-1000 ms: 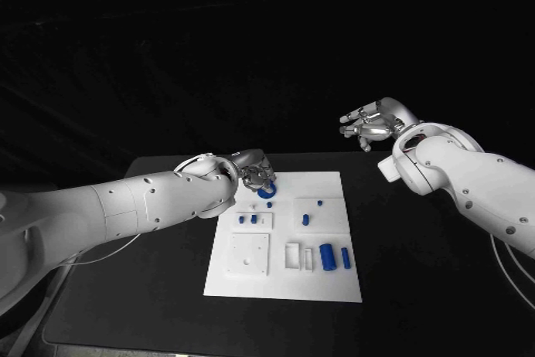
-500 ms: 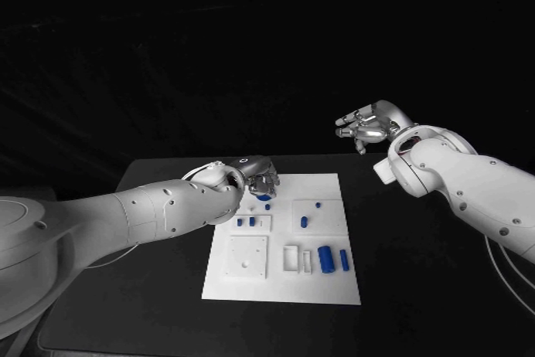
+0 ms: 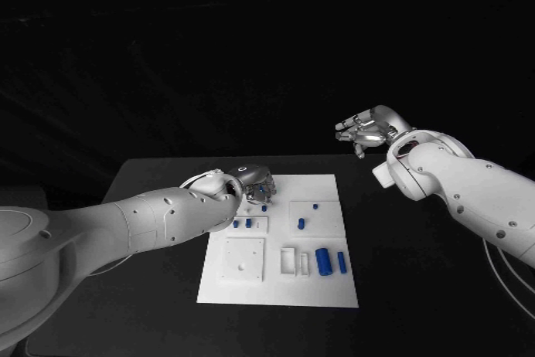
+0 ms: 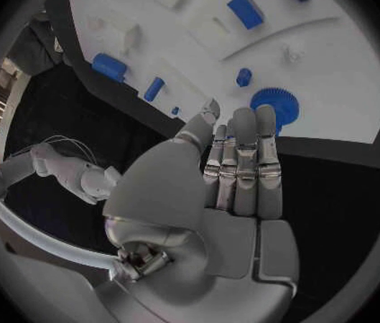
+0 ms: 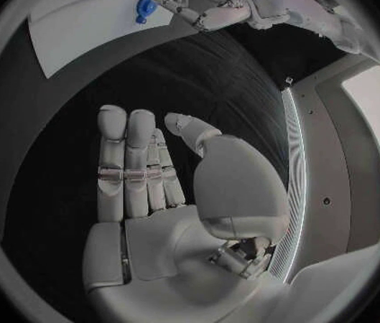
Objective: Assemble the parts on the task board
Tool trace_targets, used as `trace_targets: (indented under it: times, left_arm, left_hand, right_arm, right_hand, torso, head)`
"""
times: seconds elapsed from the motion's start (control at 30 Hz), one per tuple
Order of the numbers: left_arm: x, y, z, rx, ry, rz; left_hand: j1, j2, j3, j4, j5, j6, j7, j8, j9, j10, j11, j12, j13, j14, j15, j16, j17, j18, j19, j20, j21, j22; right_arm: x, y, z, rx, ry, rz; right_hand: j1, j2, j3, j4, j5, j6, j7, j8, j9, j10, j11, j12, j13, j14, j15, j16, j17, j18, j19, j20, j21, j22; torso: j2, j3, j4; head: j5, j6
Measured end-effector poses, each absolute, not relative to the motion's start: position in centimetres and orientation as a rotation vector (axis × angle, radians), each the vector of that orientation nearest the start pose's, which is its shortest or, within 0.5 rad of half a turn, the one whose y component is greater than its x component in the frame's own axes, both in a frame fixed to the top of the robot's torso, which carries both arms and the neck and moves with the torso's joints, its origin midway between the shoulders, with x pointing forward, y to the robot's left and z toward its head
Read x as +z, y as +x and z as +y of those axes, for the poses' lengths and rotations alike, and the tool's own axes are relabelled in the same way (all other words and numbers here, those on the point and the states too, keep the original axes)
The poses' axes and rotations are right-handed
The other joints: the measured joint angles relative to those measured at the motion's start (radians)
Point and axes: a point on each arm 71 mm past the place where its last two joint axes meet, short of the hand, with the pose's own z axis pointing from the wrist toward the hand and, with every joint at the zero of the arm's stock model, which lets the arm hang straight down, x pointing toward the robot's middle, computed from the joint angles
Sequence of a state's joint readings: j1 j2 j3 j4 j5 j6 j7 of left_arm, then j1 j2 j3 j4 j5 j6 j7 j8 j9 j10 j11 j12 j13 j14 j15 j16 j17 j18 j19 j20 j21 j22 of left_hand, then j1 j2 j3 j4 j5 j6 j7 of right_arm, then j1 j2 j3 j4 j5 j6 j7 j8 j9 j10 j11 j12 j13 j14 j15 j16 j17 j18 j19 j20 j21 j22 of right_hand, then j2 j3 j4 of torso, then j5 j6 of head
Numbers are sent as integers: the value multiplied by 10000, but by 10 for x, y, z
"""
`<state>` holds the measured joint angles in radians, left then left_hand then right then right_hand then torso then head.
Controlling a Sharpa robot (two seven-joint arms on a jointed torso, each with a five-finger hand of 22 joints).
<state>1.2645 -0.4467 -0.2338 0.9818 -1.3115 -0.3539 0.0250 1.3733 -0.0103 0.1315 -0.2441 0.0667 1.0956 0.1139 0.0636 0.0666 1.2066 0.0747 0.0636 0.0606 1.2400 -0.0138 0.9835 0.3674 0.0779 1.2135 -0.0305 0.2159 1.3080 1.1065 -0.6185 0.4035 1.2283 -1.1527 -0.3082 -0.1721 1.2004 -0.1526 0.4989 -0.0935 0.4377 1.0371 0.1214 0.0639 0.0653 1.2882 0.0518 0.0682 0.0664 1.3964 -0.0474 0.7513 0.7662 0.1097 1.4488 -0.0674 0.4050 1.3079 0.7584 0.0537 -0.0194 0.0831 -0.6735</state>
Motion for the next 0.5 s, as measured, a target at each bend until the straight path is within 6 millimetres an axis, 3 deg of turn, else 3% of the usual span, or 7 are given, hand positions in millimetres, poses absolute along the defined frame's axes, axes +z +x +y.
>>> trace_targets:
  times: [0.27,0.5]
  left_arm:
    - [-233,560,160,-5579,2036,17137]
    - [-235,559,164,-5518,2115,17259]
  left_hand:
    - [-5,6,79,-79,40,82,-51,0,1,143,-63,0,0,-72,-10,186,-53,-1,35,-35,144,-1]
    - [-103,-3,79,-79,116,82,-51,0,1,143,-64,0,0,-75,-6,263,-75,-2,35,-35,174,-2]
  right_arm:
    - [-111,570,-211,8209,5039,14814]
    - [-112,571,-213,8154,5077,14817]
  right_hand:
    - [0,0,81,-1,0,-25,23,0,0,-36,35,0,-9,0,0,0,-43,82,35,35,-40,-1]
    - [1,-1,107,24,0,-38,36,0,1,-73,71,0,-9,0,0,-1,-60,80,35,35,-85,-2]
  torso:
    - [82,-120,10]
    - [104,-140,16]
  head:
    - [-19,29]
    - [3,16]
